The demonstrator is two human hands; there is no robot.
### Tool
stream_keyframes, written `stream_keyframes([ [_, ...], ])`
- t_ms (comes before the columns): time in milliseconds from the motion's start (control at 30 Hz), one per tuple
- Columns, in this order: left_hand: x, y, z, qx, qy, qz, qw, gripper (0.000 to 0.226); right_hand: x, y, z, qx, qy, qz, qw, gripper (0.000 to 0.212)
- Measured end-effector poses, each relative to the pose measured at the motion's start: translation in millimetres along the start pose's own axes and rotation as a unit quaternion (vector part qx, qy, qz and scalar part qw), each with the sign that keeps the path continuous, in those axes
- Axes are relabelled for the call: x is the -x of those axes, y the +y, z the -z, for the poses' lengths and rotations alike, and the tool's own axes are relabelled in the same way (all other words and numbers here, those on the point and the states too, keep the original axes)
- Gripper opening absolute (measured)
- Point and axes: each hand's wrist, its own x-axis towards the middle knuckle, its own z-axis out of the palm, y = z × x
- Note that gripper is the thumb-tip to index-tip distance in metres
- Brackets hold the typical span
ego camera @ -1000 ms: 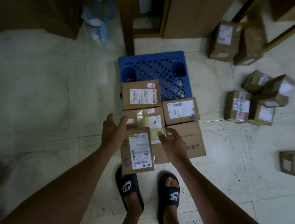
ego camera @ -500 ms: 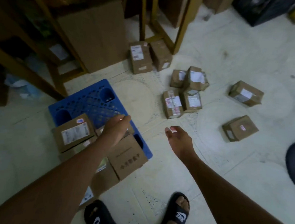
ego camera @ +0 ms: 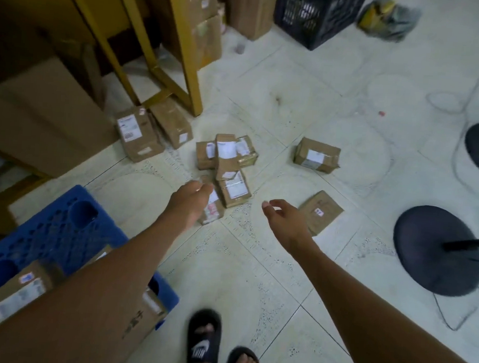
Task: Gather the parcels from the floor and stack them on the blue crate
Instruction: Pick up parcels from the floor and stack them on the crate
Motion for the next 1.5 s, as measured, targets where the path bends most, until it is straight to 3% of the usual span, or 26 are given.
stream_keyframes([
  [267,-72.3,51.2,-39.2,-0.045,-0.033,0.009,0.998,0.039,-71.6,-13.7,35.3,-0.011,-0.007,-0.028,1.000,0.050],
  [467,-122.5,65.2,-65.8,-0.082,-0.075,0.025,0.994,0.025,-126.2,-9.5,58.7,-0.041,0.005,-0.074,0.996,0.047],
  [733,-166.9,88.1,-131.4,-0.106,-0.135,0.056,0.984,0.038,-165.1,22.5,85.1,-0.084,0.032,-0.137,0.987,0.044],
  [1133,-214.2,113.8,-291.7,-0.148,-0.199,0.064,0.967,0.042,-231.4,157.7,140.2,-0.154,0.075,-0.273,0.947,0.041],
  [1500,-301.7,47.7,-442.3,-0.185,-0.227,0.043,0.955,0.054,-332.5,307.5,108.9,-0.245,0.127,-0.365,0.889,0.056],
])
